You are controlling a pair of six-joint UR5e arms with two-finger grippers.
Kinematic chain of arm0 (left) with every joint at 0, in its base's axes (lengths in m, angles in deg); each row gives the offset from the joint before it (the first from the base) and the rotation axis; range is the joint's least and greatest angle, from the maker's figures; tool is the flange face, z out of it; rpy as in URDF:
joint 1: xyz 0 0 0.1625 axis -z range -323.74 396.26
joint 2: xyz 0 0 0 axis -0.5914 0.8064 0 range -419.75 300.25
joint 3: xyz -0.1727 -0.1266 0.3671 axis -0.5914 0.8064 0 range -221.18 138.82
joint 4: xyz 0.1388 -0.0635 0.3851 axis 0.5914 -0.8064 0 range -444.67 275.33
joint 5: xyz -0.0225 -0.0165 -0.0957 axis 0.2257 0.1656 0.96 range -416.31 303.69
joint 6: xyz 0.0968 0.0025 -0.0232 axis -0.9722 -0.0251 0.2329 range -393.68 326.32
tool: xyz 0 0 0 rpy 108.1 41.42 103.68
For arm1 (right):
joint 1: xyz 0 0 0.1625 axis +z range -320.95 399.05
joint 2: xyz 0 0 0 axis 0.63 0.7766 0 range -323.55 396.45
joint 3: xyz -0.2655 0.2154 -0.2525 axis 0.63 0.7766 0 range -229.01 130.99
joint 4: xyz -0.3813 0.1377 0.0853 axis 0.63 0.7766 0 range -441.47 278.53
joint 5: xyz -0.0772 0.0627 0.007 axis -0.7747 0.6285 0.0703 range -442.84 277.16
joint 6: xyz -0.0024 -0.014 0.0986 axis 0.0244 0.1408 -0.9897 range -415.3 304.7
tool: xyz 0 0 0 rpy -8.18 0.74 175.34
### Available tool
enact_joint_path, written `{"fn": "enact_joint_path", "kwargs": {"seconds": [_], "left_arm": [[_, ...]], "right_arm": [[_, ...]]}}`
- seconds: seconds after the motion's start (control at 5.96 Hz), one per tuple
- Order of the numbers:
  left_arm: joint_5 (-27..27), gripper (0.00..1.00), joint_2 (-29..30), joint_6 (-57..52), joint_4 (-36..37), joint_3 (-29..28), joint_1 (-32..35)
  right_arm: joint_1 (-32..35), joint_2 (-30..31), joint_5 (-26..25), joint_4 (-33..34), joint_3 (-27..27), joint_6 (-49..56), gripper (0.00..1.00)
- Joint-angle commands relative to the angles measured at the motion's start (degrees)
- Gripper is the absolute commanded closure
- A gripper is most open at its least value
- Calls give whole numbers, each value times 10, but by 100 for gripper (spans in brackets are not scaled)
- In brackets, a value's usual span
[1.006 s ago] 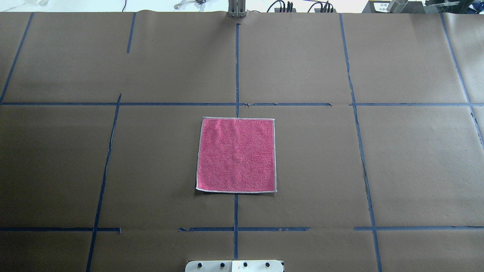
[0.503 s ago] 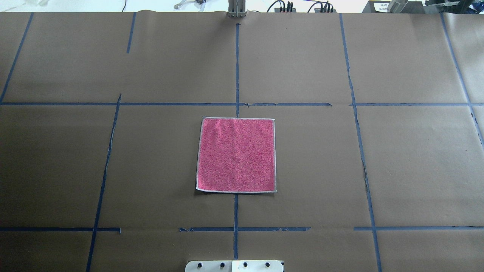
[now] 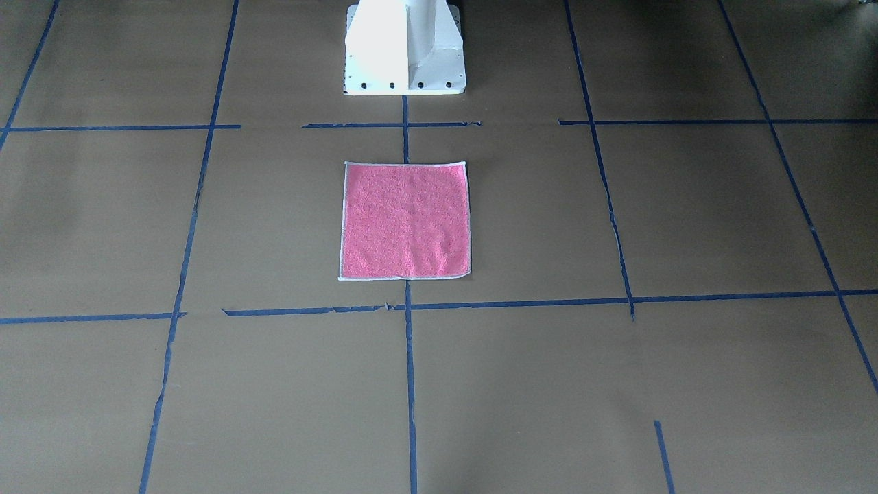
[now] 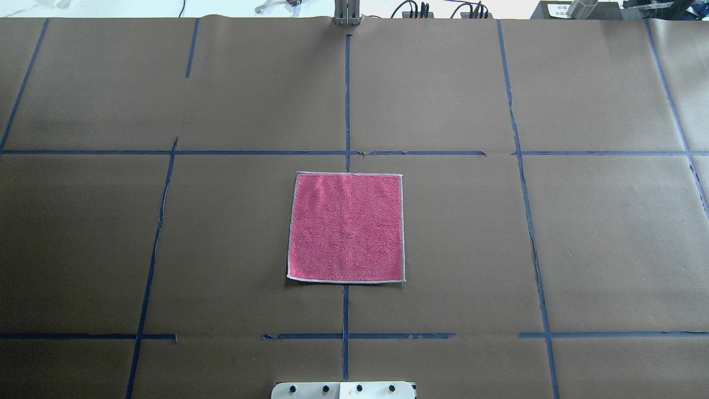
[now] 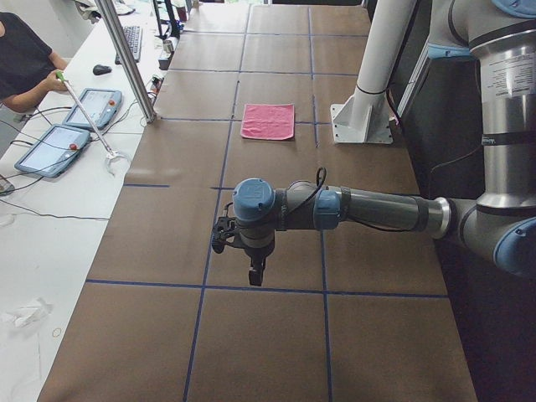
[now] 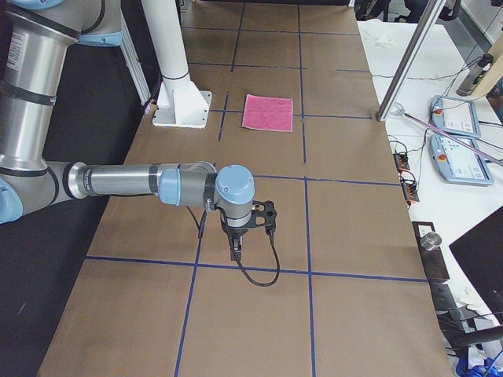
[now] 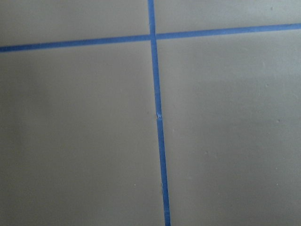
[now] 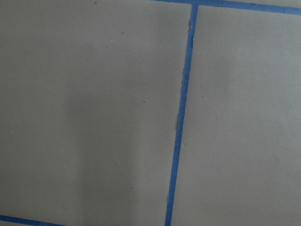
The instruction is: Fold towel twice with both arms
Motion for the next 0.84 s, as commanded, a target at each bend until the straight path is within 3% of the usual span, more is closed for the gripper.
{"fn": "enact_joint_path", "kwargs": {"seconds": [0.0, 0.17, 0.34, 0.5, 0.67], "left_arm": [[22, 0, 1, 2, -6, 5, -18], [23, 0, 6, 0, -10, 7, -40], [23, 0, 20, 9, -34, 8, -89], [32, 0, 52, 95, -52, 10, -112], [39, 0, 66, 170, -81, 10, -148]], "right_arm": [[-37, -29, 22, 0, -6, -60, 0], [-69, -57, 22, -3, -10, -124, 0], [-115, -62, 20, -58, -18, -194, 1], [-184, -64, -5, -177, -18, -344, 1], [-249, -75, -19, -248, -20, -512, 1]]}}
